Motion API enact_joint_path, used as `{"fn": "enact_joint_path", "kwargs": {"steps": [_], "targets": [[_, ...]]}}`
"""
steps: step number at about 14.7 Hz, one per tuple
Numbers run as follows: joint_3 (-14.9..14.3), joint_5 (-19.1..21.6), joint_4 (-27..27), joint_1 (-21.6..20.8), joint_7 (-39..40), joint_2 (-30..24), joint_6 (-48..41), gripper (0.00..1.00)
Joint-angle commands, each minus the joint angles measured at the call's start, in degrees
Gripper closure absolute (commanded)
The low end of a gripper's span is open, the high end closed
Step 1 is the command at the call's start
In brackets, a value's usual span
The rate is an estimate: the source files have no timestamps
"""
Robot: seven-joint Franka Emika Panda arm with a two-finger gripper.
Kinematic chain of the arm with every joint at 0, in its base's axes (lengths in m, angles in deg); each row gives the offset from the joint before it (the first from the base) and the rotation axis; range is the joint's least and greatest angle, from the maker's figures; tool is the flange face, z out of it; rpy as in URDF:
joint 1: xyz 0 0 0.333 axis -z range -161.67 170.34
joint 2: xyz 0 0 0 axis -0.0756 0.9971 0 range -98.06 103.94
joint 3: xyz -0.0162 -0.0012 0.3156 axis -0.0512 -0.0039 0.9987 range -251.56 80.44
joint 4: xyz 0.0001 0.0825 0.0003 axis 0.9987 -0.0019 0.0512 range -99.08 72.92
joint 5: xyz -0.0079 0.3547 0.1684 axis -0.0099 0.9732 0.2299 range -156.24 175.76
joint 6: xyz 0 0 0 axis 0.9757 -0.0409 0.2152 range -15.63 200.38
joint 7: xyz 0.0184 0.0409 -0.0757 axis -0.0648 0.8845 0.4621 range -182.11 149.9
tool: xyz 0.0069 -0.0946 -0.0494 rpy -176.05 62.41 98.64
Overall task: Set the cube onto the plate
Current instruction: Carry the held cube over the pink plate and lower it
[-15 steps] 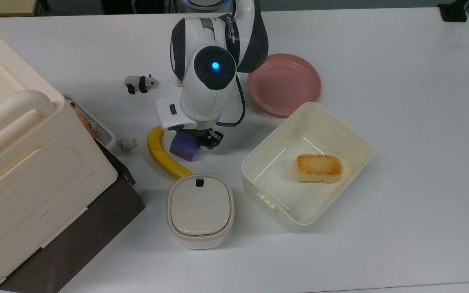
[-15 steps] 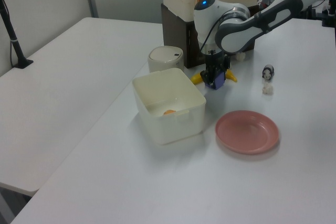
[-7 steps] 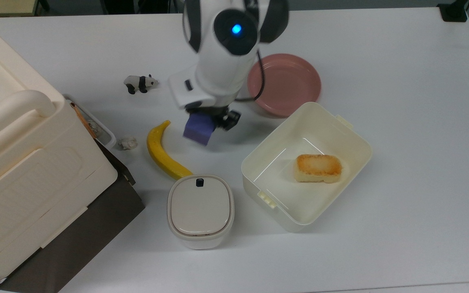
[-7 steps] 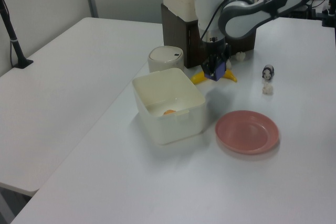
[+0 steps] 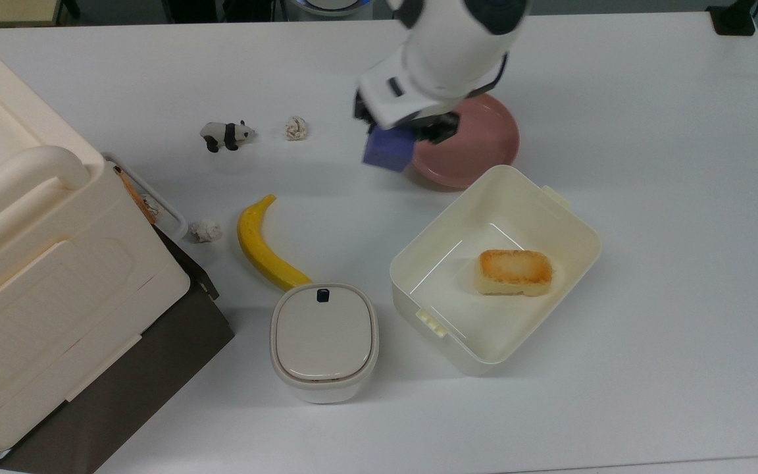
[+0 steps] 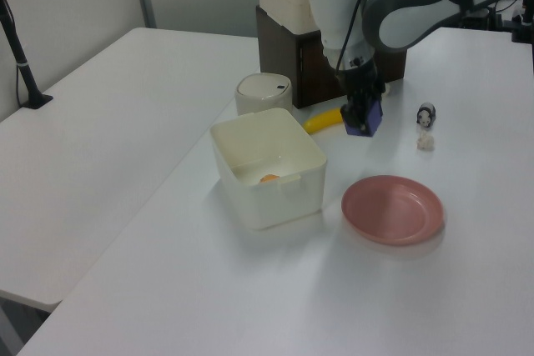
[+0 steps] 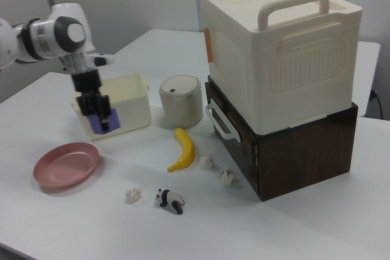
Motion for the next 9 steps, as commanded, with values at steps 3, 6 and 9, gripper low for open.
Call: {"fn": "enact_joint_path", "kwargs": {"steps": [3, 6, 9], "targets": [[7.9, -0.9, -1.7, -0.5, 1.0, -1.4, -7.7, 0.72], [9.8, -0.9, -1.8, -1.6, 1.0, -1.5, -10.8, 0.72], [10.4, -0.8, -1.8, -2.5, 0.8, -1.4, -11.1, 0.69]]}}
